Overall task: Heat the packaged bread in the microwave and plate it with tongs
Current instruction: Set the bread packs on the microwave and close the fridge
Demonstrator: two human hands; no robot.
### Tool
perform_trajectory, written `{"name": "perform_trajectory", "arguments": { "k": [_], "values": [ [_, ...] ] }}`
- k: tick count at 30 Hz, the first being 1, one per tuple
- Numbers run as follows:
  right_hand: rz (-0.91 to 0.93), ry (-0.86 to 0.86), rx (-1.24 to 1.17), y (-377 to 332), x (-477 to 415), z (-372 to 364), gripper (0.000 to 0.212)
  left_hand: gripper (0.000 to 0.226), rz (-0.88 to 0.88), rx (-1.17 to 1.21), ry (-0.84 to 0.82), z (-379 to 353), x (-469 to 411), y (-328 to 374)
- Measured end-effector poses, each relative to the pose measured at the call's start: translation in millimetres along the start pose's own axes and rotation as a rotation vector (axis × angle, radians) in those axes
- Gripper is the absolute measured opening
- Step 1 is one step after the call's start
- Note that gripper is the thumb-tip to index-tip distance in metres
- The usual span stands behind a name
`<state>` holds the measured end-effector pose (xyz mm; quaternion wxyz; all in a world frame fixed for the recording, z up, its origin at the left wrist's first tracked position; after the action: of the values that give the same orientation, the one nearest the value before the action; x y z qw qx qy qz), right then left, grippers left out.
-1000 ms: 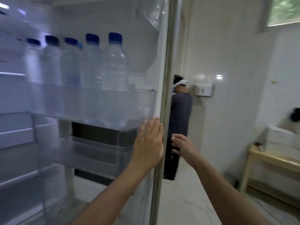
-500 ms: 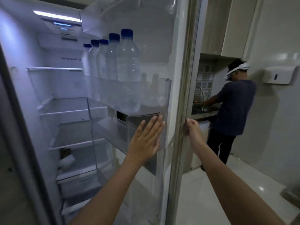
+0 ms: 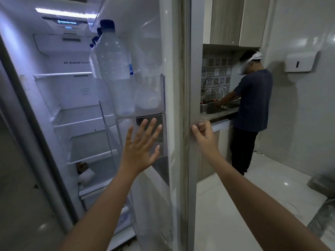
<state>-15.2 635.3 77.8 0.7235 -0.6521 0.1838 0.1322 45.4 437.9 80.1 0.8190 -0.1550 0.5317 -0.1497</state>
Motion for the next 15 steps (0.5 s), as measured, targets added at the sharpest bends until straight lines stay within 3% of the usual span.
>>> {"name": "perform_trajectory", "arguments": {
  "k": [5, 15],
  "values": [
    [0.156, 0.029, 0.107, -17.7, 29.6, -40.6, 0.018, 0.067, 0.049, 0.036, -0.042, 7.1, 32.0, -43.9],
    [0.466, -0.142, 0.387, -80.3, 61.9, -146.7, 0.027, 0.071, 0.227, 0.251, -0.248, 12.6, 93.7, -146.5]
  ]
}}
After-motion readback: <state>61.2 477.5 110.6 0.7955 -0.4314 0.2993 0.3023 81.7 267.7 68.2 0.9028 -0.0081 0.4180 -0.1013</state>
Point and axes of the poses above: each hand's wrist, its own x-axis away from the middle knuckle, its own z-axis out of the back of the hand, y = z × x, the point moved 9 cm from there along -x, towards the middle knuckle, and after that the axes turned 2 degrees about -z, right-handed, at the moved point
